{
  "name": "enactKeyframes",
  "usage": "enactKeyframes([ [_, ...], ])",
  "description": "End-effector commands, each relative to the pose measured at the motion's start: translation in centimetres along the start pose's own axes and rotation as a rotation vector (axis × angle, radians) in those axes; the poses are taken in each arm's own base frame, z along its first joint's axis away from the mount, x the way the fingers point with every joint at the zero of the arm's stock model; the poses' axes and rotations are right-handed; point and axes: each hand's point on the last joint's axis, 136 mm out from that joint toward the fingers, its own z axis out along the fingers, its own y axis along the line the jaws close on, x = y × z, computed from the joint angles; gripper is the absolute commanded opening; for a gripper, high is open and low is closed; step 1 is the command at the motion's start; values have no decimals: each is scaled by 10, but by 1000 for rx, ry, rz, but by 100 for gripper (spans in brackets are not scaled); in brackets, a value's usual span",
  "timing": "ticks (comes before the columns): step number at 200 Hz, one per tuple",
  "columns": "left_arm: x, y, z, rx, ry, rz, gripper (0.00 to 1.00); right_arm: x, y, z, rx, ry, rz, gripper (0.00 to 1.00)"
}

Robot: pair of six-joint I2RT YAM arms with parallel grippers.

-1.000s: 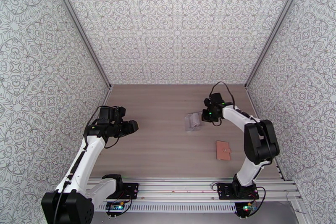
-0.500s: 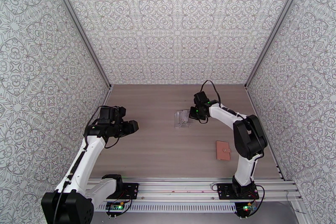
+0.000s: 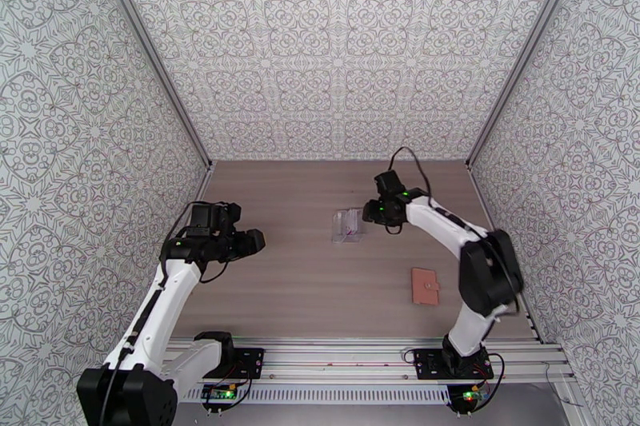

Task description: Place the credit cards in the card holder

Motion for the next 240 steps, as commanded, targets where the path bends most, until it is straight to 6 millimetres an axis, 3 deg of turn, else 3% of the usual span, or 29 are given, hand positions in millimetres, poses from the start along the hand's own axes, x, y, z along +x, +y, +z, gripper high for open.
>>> enactKeyframes([
  [1, 0, -17, -9, 13, -17, 23, 62, 35, -62, -14, 179, 42, 65, 54],
  [34, 7, -34, -8, 27, -7, 64, 62, 91, -102, -17, 283, 128, 134, 54],
  [82, 17, -47, -2, 42, 14, 89, 62, 155, -122, -11, 306, 259, 199, 51],
  [170, 25, -52, 3, 54, 32, 91, 62, 182, -138, -13, 470, 317, 79, 47],
  [240, 28, -49, 14, 24, 35, 91, 62, 194, -140, 3, 499, 368, 29, 30],
])
